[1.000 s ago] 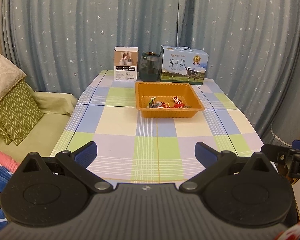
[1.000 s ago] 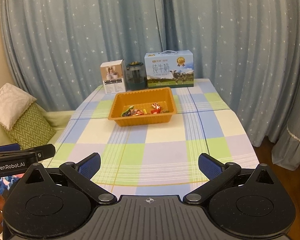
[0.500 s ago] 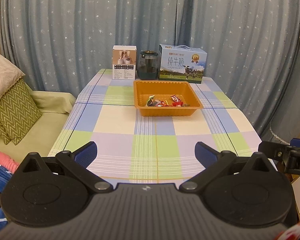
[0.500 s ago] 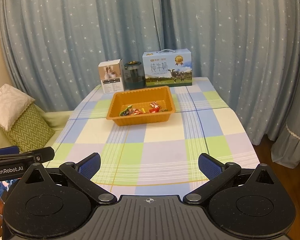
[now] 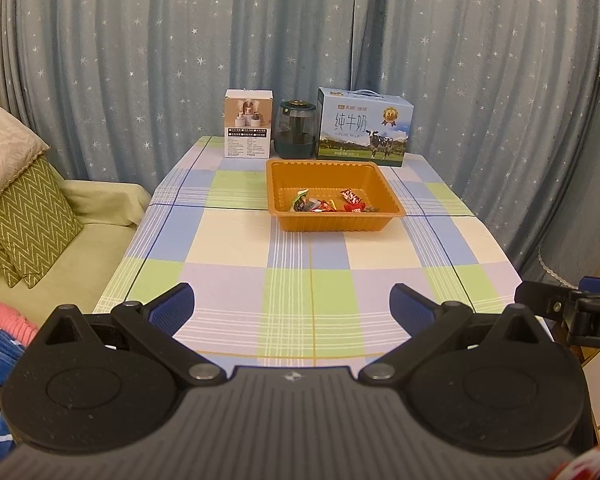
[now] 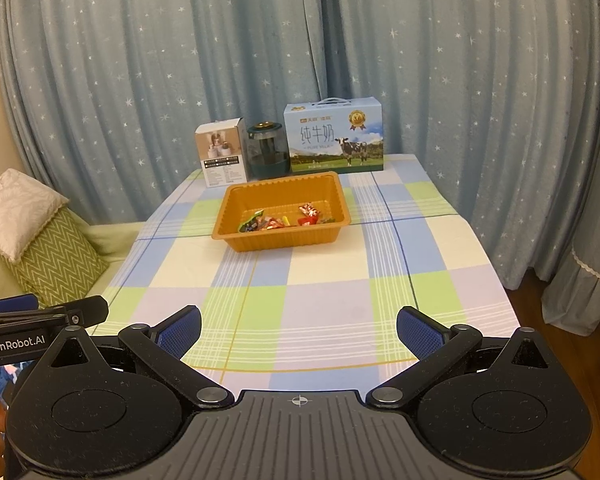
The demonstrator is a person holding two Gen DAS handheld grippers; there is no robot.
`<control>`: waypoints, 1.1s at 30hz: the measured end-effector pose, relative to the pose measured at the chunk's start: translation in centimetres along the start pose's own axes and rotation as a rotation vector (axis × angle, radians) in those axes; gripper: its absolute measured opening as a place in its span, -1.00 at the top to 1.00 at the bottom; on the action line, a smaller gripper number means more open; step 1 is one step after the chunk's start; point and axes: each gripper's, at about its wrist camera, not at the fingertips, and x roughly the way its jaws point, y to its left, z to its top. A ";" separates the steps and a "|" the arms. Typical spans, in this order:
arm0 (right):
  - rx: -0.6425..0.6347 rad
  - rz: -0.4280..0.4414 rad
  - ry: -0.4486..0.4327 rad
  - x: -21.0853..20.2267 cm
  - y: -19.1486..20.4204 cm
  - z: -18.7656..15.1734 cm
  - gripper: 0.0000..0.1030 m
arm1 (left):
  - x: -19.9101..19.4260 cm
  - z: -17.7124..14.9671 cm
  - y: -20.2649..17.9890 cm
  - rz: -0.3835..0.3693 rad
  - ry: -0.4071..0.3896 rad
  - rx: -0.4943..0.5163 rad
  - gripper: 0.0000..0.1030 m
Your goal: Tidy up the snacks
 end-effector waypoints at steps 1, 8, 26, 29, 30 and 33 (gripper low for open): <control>0.000 0.000 -0.001 0.0 0.0 0.0 -1.00 | 0.0 -0.1 0.0 0.001 0.000 0.000 -1.00; 0.000 -0.001 -0.001 0.0 0.1 -0.1 -1.00 | 0.1 -0.2 0.0 -0.001 0.002 -0.001 -1.00; 0.002 -0.002 0.000 0.1 0.0 -0.1 -1.00 | 0.2 -0.4 -0.2 -0.004 0.007 0.001 -1.00; 0.002 -0.002 0.000 0.1 0.0 -0.1 -1.00 | 0.2 -0.5 -0.2 -0.005 0.007 0.000 -1.00; 0.002 -0.003 0.000 0.1 0.0 -0.1 -1.00 | 0.1 -0.5 -0.2 -0.006 0.007 0.000 -1.00; 0.003 -0.001 0.001 0.2 0.0 -0.2 -1.00 | 0.3 -0.4 -0.2 -0.006 0.008 0.001 -1.00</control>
